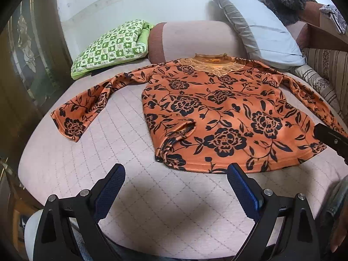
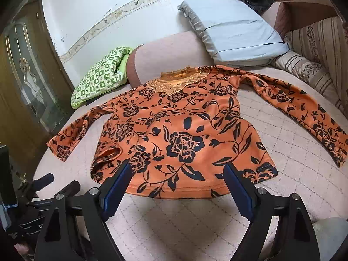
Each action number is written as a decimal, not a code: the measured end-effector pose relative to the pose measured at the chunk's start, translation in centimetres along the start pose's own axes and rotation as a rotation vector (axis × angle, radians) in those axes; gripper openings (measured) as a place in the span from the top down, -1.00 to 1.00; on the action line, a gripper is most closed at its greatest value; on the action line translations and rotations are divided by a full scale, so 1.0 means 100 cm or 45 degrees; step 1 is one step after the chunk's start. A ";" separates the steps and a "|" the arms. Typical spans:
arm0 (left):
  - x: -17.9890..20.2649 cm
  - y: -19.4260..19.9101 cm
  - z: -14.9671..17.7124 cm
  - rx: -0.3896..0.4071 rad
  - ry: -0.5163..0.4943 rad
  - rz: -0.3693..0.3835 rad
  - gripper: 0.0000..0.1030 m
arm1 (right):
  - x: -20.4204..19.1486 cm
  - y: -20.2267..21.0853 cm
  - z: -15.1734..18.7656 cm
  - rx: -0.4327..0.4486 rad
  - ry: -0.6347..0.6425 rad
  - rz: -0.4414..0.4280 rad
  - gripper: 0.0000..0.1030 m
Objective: Fold small clothes
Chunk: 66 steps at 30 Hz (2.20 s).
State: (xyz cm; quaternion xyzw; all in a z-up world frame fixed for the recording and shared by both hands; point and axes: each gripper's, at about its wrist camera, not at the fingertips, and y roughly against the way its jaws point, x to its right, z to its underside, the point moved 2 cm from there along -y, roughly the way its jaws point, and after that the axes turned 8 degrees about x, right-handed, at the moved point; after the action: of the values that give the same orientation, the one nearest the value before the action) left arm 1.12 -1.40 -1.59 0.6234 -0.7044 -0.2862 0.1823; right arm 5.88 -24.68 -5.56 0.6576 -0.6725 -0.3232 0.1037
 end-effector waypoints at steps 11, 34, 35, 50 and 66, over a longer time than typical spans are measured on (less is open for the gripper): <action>0.046 -0.022 -0.062 -0.062 -0.036 0.237 -0.85 | 0.074 -0.015 -0.072 -0.121 -0.244 0.002 -0.69; 0.265 -0.164 -0.135 -0.281 -0.130 0.638 -0.83 | 0.367 -0.050 -0.060 -0.412 -0.442 0.598 -0.48; 0.271 -0.161 -0.135 -0.285 -0.127 0.653 -0.83 | 0.363 -0.050 -0.060 -0.417 -0.402 0.614 -0.39; 0.280 -0.152 -0.175 -0.404 0.037 0.947 -0.83 | 0.258 0.008 -0.098 -0.148 -0.346 0.199 0.89; 0.245 -0.233 -0.123 -0.791 0.199 1.054 0.91 | 0.167 -0.024 -0.053 -0.391 -0.218 -0.178 -0.18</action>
State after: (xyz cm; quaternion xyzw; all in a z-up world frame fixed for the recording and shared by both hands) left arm 22.90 -29.02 -9.31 0.2288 -0.7581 -0.3383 0.5085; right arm 8.91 -41.96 -7.61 0.6492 -0.5744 -0.4833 0.1226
